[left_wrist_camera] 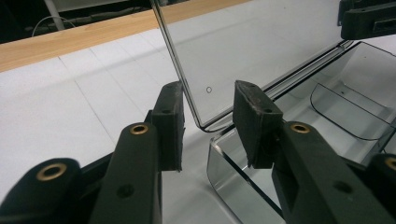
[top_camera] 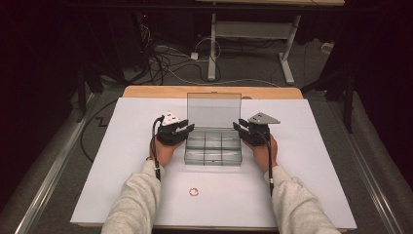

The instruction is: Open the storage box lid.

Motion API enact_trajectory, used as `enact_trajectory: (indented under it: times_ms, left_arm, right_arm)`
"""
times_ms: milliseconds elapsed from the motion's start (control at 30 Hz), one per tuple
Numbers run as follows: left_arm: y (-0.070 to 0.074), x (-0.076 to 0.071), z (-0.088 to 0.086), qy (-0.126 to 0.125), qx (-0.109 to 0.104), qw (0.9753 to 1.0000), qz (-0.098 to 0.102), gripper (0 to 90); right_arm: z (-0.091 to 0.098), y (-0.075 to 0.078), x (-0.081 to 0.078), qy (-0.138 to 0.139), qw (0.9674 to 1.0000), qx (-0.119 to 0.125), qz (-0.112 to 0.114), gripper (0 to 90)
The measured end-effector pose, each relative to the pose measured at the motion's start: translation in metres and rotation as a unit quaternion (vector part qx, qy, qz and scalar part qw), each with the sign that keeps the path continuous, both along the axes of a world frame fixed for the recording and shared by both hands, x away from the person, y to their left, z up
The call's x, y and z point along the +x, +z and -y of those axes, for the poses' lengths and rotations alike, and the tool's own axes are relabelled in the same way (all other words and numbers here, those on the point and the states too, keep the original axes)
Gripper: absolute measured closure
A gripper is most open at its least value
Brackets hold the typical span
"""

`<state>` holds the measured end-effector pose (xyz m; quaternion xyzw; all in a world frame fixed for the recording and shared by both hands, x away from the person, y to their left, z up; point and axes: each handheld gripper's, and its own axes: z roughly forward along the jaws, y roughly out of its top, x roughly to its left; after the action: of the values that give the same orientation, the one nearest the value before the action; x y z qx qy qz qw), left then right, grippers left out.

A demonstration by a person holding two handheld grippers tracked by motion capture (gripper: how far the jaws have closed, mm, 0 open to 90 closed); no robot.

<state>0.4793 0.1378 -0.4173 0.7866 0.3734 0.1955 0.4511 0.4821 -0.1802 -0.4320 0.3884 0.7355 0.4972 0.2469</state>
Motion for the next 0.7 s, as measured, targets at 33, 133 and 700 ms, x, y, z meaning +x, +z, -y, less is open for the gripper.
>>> enact_trajectory:
  times_ms: [33,133,700]
  left_arm:
    - [0.0001,-0.0001,-0.0002,-0.001,0.000,1.0000,0.000,62.1]
    - [0.0003,-0.0001,0.0003,-0.001,0.005,1.0000,0.003,61.9]
    - [0.0019,-0.0017,0.0044,-0.003,0.022,0.9997,0.010,58.6]
  right_arm:
    - [0.0002,-0.0001,0.0002,0.001,1.0000,0.000,0.001,68.1]
    - [0.0000,-0.0002,0.0003,0.001,1.0000,0.000,0.001,68.1]
    - [-0.0024,-0.0004,-0.0012,-0.006,0.9995,-0.029,0.005,68.7]
